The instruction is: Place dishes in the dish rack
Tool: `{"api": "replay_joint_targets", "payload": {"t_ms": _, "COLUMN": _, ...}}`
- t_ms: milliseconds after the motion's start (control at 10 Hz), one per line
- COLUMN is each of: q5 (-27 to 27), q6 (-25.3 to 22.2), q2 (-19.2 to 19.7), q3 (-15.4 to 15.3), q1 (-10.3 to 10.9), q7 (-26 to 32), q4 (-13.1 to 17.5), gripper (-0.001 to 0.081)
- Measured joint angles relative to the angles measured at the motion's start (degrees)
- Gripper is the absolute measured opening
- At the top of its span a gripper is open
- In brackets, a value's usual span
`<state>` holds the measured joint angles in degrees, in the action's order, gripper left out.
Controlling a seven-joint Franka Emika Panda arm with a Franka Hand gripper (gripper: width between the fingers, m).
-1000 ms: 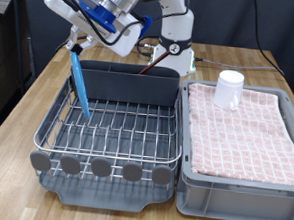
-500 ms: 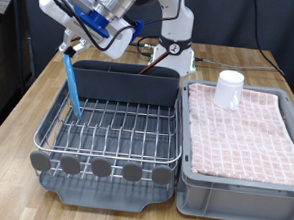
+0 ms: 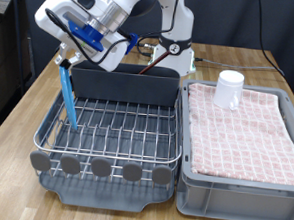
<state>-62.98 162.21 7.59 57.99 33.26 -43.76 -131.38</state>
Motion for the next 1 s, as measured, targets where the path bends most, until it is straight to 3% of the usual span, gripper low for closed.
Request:
{"api": "replay_joint_targets", "payload": {"t_ms": 600, "q5": 1.48, "q6": 3.06, "q2": 4.92, "q3": -0.48, "q1": -0.67, "q7": -4.08, "q4": 0.0, "gripper": 0.0018}}
{"api": "replay_joint_targets", "payload": {"t_ms": 1000, "q5": 7.22, "q6": 1.37, "q2": 5.58, "q3": -1.89, "q1": -0.81, "q7": -4.08, "q4": 0.0, "gripper": 0.0018}}
